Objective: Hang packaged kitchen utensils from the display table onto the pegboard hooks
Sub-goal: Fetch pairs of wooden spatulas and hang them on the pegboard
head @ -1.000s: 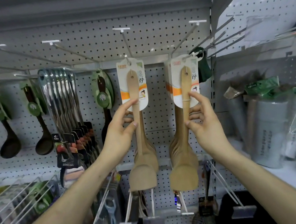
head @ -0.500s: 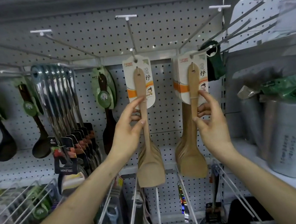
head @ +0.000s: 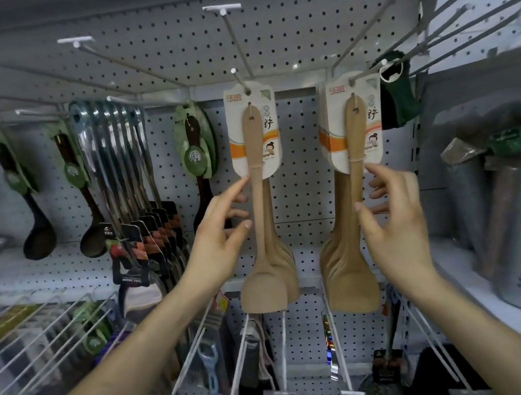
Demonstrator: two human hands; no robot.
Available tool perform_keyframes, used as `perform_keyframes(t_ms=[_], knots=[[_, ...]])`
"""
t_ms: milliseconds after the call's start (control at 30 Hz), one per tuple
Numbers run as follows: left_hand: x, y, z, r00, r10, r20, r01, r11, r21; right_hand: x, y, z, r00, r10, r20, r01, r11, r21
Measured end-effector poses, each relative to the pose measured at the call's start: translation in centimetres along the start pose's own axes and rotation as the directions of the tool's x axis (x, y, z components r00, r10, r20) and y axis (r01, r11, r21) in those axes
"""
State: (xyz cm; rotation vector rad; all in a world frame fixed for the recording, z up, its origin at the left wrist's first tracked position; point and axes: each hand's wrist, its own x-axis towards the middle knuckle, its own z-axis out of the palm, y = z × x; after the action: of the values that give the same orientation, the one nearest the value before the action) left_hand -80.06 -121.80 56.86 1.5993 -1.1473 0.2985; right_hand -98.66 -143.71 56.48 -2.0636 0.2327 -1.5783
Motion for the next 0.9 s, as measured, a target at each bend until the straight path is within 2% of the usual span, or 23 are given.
perform_keyframes(t_ms=[200,333,433,533,633,700,900], knots=[[-4.3,2.0,-3.3,0.998,-0.053,-0.025,0.058,0.939,0.338,-1.6,-3.8,3.2,0.953,-0.213,0.215,0.226,0.974,-0.034],[-8.4,4.7,-6.4,0.992,-0.103,-0.067,0.123,0.812,0.571,-3.6,-7.1,6.7,0.888,-0.305,0.345,0.321,0.947,0.009],[-12.0,7.0,-9.3,0.98,-0.13,-0.152,0.2,0.627,0.753,-5.6,-10.0,9.5,0.824,-0.376,0.423,0.394,0.918,0.048],[-16.0,8.8,-12.3,0.961,-0.14,-0.239,0.273,0.322,0.906,-7.7,-13.9,12.3,0.767,-0.433,0.473,0.457,0.886,0.071],[-20.1,9.8,-16.2,0.926,-0.175,-0.334,0.35,0.072,0.934,-10.4,-18.8,15.1,0.701,-0.503,0.505,0.529,0.842,0.104],[-22.9,9.9,-19.4,0.902,-0.173,-0.396,0.401,-0.011,0.916,-12.4,-22.5,17.5,0.652,-0.552,0.519,0.574,0.807,0.137],[-31.5,9.5,-31.0,0.833,-0.199,-0.517,0.476,-0.222,0.851,-19.2,-34.0,24.7,0.566,-0.614,0.551,0.6,0.765,0.235]])
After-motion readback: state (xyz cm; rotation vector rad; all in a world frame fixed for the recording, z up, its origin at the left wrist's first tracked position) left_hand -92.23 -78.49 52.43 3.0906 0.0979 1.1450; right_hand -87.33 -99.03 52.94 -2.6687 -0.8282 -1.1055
